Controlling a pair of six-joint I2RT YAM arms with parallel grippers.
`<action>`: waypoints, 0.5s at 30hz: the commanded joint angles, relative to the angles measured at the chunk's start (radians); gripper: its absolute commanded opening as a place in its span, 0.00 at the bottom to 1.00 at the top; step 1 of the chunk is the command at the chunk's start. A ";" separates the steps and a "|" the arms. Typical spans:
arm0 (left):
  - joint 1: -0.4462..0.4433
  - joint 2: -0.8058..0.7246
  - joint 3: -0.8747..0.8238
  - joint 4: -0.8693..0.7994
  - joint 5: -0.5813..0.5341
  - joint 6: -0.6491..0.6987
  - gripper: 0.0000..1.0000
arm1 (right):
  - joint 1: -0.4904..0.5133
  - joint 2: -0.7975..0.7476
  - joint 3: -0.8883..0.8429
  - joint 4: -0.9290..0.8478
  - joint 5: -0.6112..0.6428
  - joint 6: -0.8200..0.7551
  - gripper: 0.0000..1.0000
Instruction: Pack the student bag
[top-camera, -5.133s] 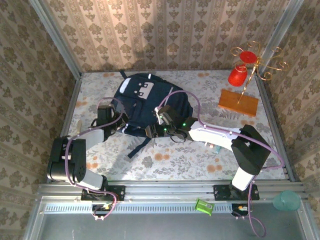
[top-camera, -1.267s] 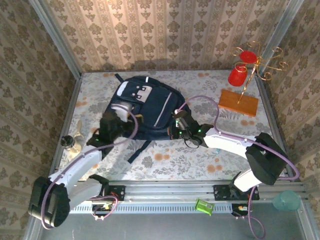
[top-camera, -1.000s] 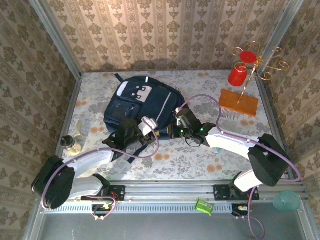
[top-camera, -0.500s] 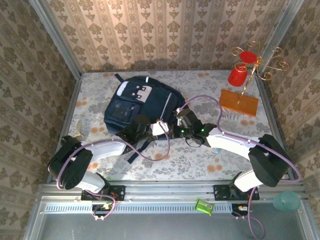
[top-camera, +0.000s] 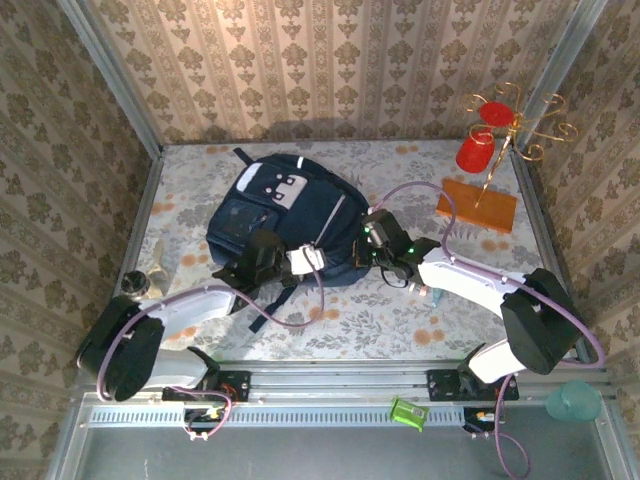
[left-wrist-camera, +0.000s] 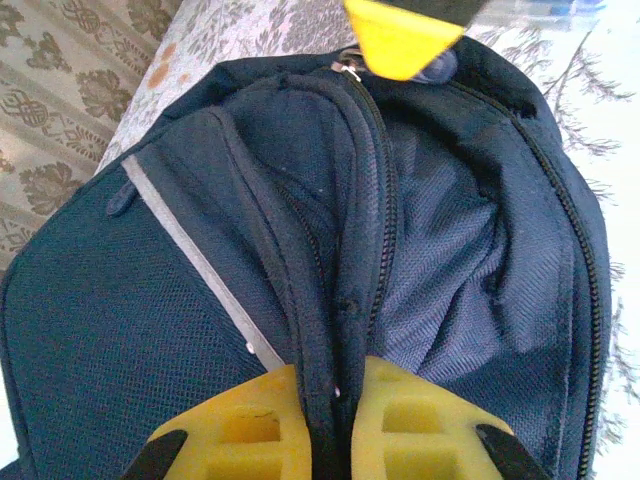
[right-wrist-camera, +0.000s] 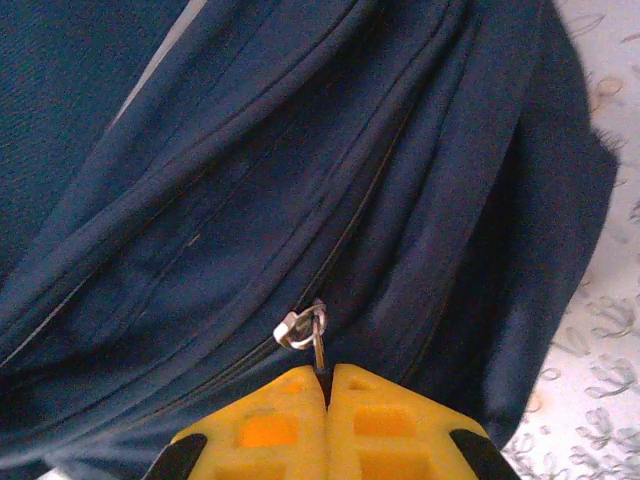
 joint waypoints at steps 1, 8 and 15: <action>0.053 -0.079 -0.028 -0.038 0.065 0.009 0.00 | -0.071 0.002 0.009 -0.082 0.085 -0.049 0.00; 0.092 -0.105 -0.061 -0.028 0.083 -0.002 0.00 | -0.097 -0.008 0.018 -0.068 0.042 -0.110 0.00; 0.140 -0.114 -0.058 -0.063 0.028 0.000 0.07 | -0.127 -0.036 0.011 -0.092 0.038 -0.132 0.00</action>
